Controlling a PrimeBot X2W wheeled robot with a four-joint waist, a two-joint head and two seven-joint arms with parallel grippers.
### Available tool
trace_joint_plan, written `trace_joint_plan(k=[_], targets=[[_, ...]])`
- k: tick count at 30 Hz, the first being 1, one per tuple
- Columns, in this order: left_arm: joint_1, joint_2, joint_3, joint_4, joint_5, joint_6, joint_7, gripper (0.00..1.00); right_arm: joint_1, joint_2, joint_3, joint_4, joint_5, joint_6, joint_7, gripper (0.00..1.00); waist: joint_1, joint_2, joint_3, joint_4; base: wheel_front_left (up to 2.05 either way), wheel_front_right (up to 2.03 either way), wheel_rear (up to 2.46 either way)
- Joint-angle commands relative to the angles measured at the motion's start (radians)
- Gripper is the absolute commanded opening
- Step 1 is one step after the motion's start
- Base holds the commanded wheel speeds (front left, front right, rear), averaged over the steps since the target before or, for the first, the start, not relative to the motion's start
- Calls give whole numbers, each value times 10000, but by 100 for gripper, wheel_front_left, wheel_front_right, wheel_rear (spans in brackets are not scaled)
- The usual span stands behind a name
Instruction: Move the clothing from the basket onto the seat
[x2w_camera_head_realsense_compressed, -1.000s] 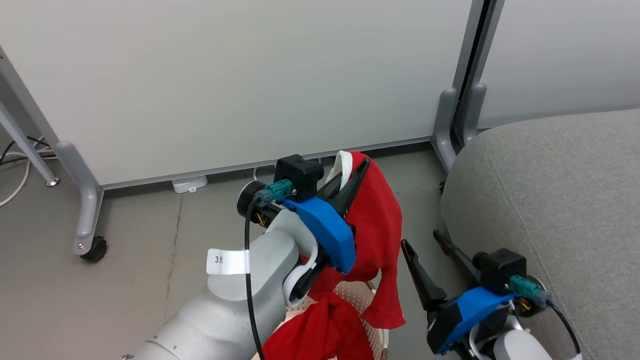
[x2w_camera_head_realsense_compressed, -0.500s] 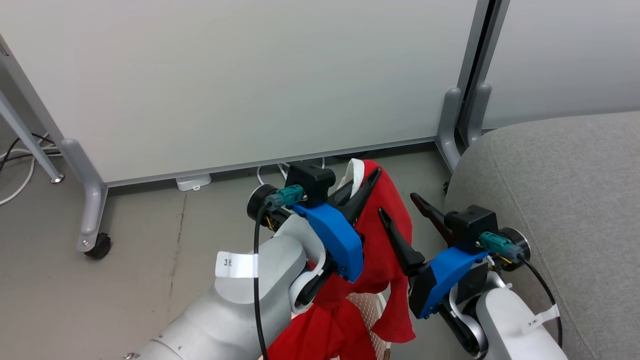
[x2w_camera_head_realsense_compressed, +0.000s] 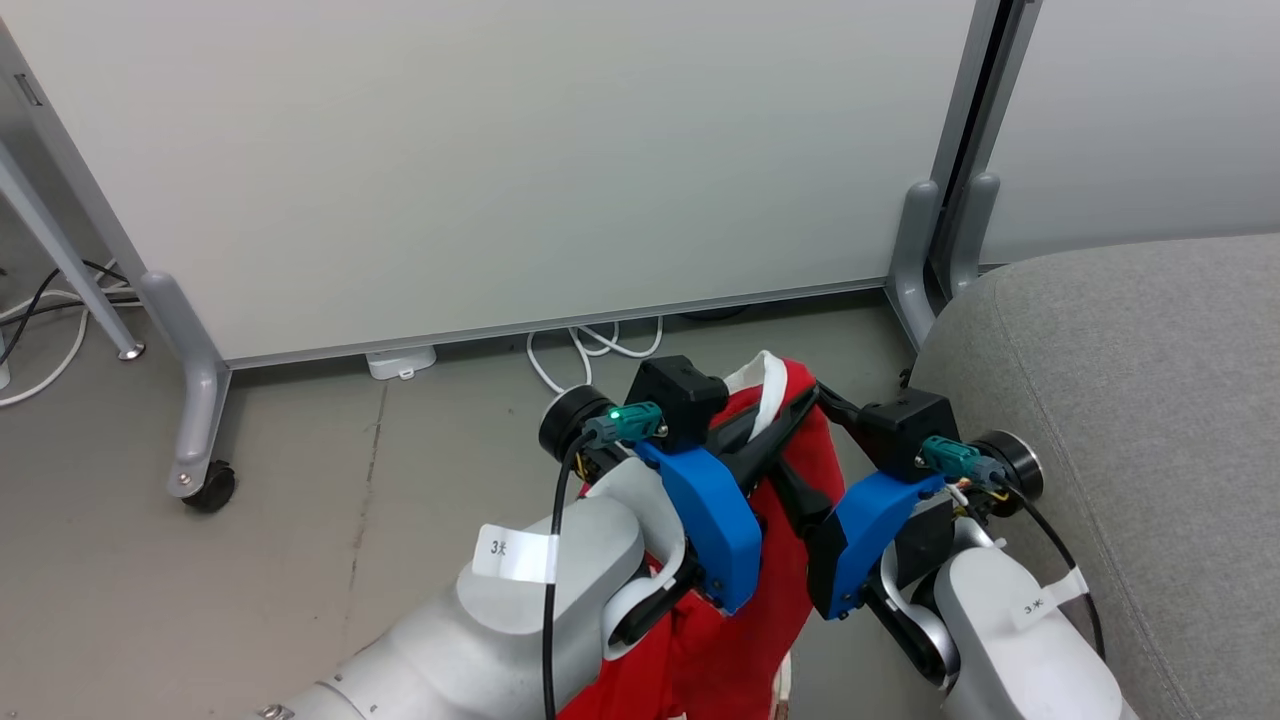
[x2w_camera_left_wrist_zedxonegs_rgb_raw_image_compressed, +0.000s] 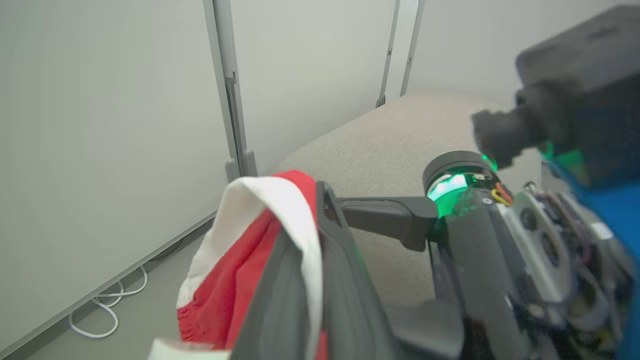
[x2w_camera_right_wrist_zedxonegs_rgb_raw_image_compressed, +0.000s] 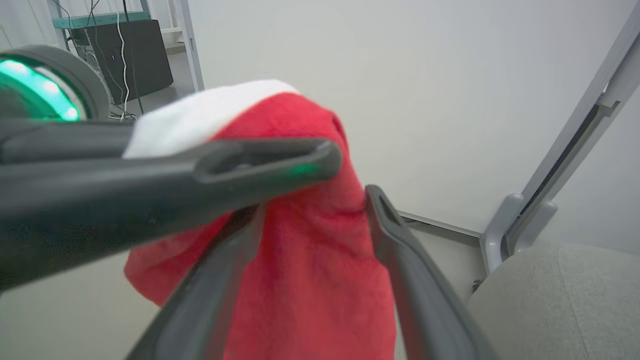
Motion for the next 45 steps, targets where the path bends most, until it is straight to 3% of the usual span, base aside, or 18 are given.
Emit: trace_joint_plan(k=[1,18,19,20,22,23,45], targets=[[-168,92,-49,-108,-63,-75,-15,0,-156,-77,40,80,67,1,54,100,-1,-1,-3,1,0,0,0],[-457,492,-336,-882,-818,-51,-287,0,-261,-88,807,1250,852,3,-52,100,-1,-1,55,42,0,0,0],[-456,494,-342,-857,-823,-52,-292,0,-277,-82,834,1294,885,3,-64,84,-1,-1,62,38,0,0,0],[-460,494,-349,-834,-836,-52,-303,0,-290,-77,858,1338,913,3,-87,48,-1,-1,69,35,0,0,0],[-474,492,-356,-797,-882,-52,-325,0,-337,-70,898,1404,982,3,-121,23,-1,-1,76,31,0,0,0],[-479,491,-361,-777,-901,-52,-333,0,-347,-66,911,1439,988,3,-142,0,-1,-1,77,28,0,0,0],[-541,498,-397,-464,-924,-53,-383,0,-446,-3,986,1810,1158,3,-468,0,-1,-1,108,-104,0,0,0]])
